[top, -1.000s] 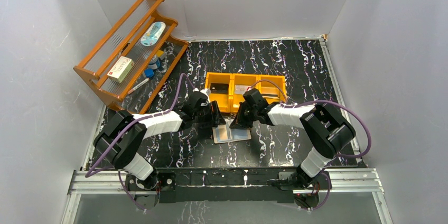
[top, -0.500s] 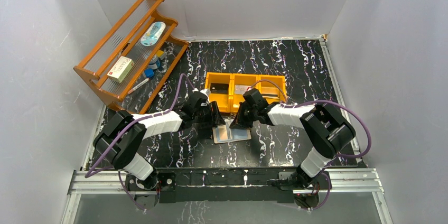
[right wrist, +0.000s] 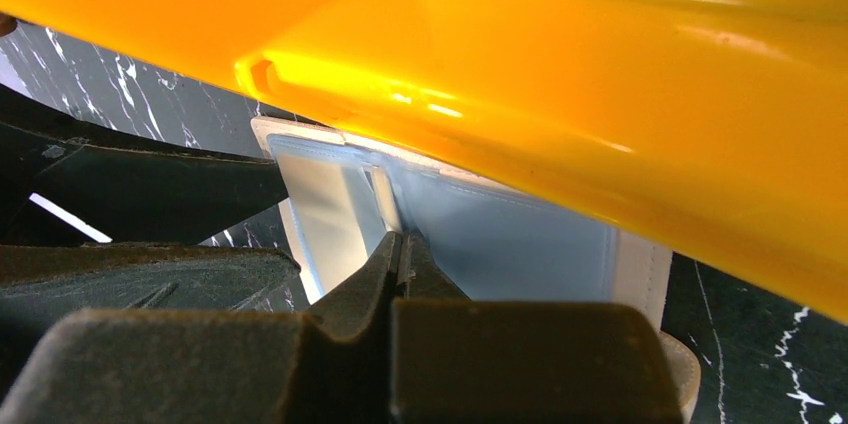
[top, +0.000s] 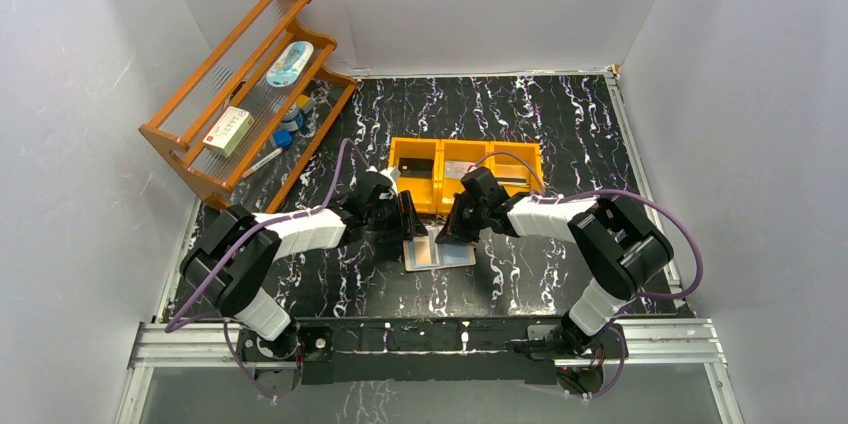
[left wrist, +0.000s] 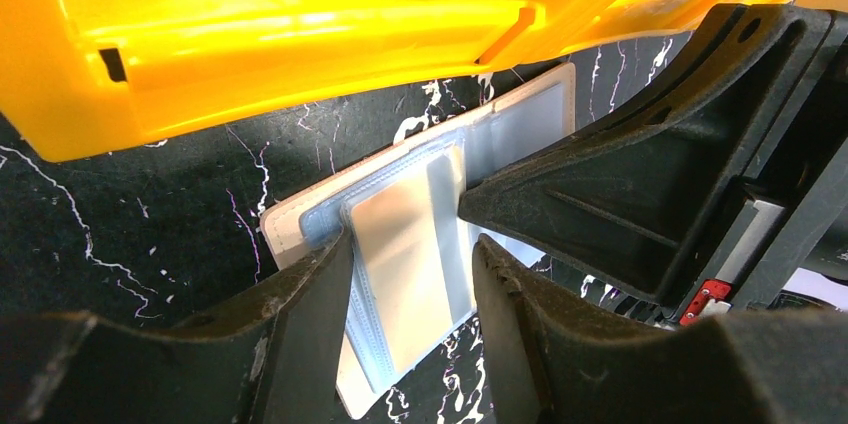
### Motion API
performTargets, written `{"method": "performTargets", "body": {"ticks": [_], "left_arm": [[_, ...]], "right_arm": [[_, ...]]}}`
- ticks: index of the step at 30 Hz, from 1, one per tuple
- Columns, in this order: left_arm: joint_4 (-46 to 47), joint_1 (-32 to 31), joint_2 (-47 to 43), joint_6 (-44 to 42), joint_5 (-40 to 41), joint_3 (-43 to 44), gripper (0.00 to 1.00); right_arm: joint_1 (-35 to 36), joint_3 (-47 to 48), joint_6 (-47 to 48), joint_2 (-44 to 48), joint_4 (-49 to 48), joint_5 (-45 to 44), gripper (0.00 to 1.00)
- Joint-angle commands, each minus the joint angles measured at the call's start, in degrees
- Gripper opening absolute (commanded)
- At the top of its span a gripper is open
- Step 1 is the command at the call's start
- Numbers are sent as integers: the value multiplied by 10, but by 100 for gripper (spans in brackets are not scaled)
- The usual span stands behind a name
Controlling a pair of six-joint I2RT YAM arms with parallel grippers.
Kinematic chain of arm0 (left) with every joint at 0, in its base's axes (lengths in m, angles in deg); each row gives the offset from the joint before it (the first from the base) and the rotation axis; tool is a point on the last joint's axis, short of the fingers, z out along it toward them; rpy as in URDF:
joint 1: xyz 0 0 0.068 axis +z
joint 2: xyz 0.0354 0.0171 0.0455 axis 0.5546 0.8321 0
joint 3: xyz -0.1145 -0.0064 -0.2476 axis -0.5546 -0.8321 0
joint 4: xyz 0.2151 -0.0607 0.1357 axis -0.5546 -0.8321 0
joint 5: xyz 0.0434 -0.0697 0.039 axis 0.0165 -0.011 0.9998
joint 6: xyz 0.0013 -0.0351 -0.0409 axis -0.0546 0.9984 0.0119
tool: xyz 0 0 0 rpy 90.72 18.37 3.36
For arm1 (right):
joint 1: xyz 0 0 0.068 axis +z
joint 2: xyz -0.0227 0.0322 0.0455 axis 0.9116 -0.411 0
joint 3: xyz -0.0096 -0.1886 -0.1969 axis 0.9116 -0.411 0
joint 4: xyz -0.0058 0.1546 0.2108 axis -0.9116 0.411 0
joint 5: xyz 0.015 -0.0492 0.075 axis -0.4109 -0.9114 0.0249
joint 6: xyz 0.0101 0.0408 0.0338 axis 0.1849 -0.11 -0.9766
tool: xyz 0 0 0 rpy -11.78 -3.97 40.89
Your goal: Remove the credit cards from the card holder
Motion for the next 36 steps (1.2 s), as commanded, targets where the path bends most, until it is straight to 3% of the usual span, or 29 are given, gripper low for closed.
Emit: {"method": "performTargets", "body": {"ticks": [1, 18, 26, 36], "left_arm": [[21, -7, 3, 8, -47, -3, 45], [72, -8, -14, 8, -109, 6, 39], [47, -8, -17, 5, -100, 11, 39], [42, -8, -5, 0, -117, 28, 38]], "right_arm": [[0, -8, 17, -23, 75, -17, 5], [2, -14, 23, 3, 62, -16, 20], [2, -13, 22, 19, 65, -18, 27], [2, 3, 17, 98, 89, -43, 42]]}}
